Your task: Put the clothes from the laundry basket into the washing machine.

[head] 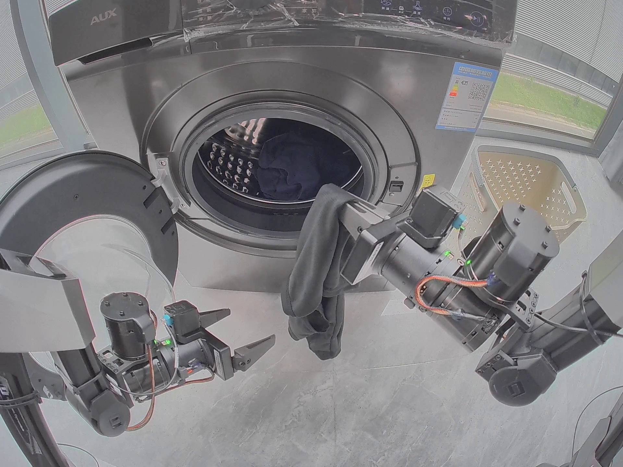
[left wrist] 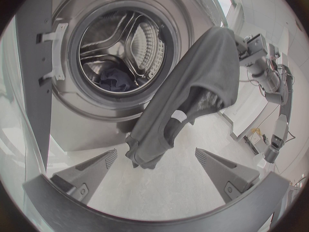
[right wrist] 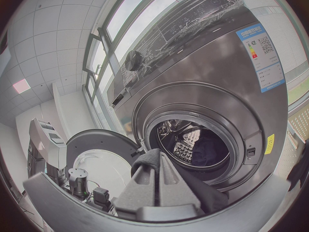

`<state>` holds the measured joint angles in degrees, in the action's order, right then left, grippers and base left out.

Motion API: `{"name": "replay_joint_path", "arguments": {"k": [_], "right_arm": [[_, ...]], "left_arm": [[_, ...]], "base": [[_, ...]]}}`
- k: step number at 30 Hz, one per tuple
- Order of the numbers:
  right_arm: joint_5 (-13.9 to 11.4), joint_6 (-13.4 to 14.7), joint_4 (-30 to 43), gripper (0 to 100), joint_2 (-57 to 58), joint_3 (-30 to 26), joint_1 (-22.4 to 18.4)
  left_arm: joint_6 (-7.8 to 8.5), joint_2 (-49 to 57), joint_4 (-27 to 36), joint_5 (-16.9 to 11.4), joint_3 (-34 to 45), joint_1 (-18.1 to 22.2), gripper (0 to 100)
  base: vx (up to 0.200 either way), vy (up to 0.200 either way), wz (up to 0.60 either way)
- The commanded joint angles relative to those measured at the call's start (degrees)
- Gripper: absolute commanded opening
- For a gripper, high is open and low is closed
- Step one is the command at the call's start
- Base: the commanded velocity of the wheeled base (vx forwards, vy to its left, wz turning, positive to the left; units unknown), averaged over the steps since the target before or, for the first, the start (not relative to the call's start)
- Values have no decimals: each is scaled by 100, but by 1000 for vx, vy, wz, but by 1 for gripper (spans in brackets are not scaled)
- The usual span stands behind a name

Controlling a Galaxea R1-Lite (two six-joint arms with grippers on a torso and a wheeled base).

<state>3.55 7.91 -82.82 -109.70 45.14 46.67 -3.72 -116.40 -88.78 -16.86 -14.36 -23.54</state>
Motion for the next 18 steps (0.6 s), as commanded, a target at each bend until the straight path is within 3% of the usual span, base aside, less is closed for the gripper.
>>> {"name": "replay_joint_path", "arguments": {"k": [1,7,18], "right_arm": [[32,0,29,0,-51,153,-26],[50,0,29,0,-245,381,-17],[50,-9,65,0,-508,821,62]], "left_arm": [[11,-375,1,-45,12,16,100],[231,-850,1,-177,-120,-107,100],[240,-1729,1,-169,-1148,-133,100]], "base": [[0,0,0],[0,0,0],[0,0,0]]}}
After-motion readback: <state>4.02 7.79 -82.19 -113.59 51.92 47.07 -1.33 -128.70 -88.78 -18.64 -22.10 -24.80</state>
